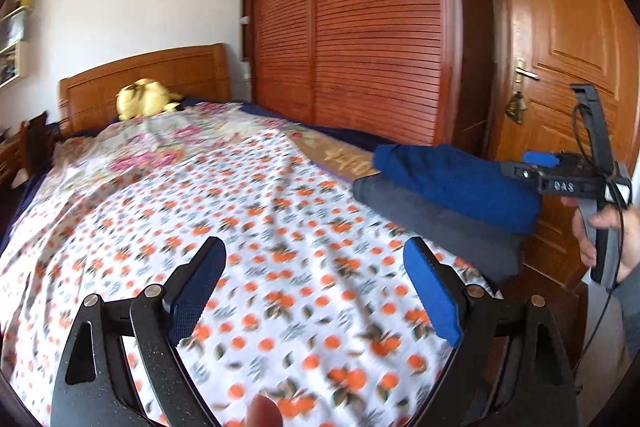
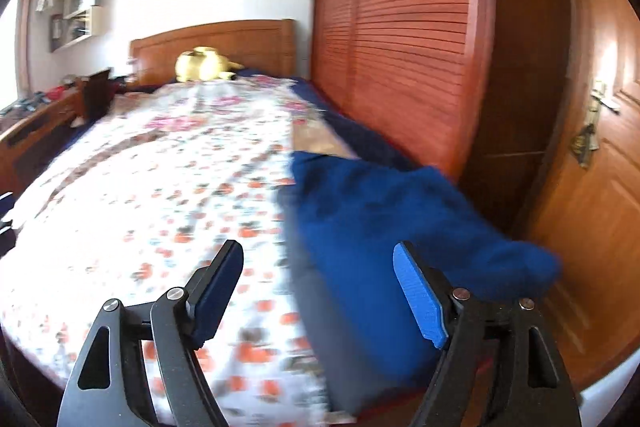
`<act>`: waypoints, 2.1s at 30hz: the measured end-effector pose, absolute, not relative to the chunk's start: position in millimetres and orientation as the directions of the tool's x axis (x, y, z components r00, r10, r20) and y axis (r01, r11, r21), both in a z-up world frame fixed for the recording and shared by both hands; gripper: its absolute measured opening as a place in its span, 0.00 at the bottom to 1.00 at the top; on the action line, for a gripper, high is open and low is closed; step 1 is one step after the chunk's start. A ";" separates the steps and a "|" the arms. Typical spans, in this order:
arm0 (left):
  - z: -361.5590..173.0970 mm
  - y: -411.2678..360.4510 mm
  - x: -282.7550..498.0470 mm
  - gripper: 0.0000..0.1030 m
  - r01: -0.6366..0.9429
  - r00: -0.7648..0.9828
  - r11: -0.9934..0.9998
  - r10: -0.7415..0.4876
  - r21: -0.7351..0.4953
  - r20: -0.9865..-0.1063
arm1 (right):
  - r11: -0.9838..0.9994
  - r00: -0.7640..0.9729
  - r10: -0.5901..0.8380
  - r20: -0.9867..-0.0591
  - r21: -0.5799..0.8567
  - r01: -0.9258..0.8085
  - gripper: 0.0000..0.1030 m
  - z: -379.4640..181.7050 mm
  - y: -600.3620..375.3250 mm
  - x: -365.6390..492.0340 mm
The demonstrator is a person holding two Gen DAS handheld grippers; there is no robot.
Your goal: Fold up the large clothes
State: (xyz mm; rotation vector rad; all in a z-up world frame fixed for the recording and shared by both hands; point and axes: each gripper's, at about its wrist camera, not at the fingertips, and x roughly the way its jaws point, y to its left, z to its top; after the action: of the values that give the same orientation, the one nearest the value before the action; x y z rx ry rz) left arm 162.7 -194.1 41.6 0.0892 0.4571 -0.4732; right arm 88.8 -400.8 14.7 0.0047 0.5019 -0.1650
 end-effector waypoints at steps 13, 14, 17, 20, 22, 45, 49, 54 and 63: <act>16.7 -80.9 106.1 0.88 0.257 0.831 0.966 -0.243 -0.041 -0.501 | 0.992 0.880 0.125 -0.458 0.038 -0.121 0.77 -13.1 -266.9 36.9; 15.4 -72.8 101.2 0.88 0.240 0.833 0.970 -0.230 -0.046 -0.503 | 0.989 0.880 0.146 -0.451 0.049 -0.139 0.77 -14.4 -261.8 34.4; 12.4 -51.6 87.7 0.88 0.182 0.845 0.982 -0.185 -0.056 -0.501 | 0.980 0.879 0.200 -0.433 0.079 -0.184 0.77 -15.1 -246.4 26.9; 11.9 -31.7 71.6 0.88 0.119 0.865 0.991 -0.130 -0.053 -0.485 | 0.966 0.871 0.260 -0.418 0.111 -0.235 0.77 -12.6 -229.5 15.2; 12.5 -22.0 63.9 0.88 0.089 0.873 0.995 -0.104 -0.054 -0.476 | 0.960 0.871 0.279 -0.404 0.104 -0.259 0.77 -12.6 -220.9 12.6; 21.0 4.5 31.5 0.88 0.020 0.907 0.999 -0.028 -0.025 -0.419 | 0.944 0.870 0.329 -0.368 0.099 -0.315 0.77 -43.1 -202.5 30.8; 22.7 4.7 29.0 0.88 0.015 0.910 1.000 -0.023 -0.021 -0.414 | 0.944 0.872 0.328 -0.363 0.104 -0.313 0.77 -43.7 -202.5 30.8; 23.4 5.0 28.7 0.88 0.014 0.911 1.000 -0.022 -0.023 -0.411 | 0.943 0.873 0.331 -0.359 0.101 -0.316 0.77 -43.2 -200.0 30.6; 24.0 4.0 27.4 0.88 0.015 0.911 1.000 -0.022 -0.020 -0.412 | 0.944 0.876 0.330 -0.352 0.102 -0.315 0.77 -42.4 -198.0 30.1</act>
State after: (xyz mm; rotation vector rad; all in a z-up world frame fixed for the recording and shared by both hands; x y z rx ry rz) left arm 27.4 4.0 24.0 -0.0168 0.4243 -0.0190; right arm 30.1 -198.0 -42.4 0.0417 0.3745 0.3363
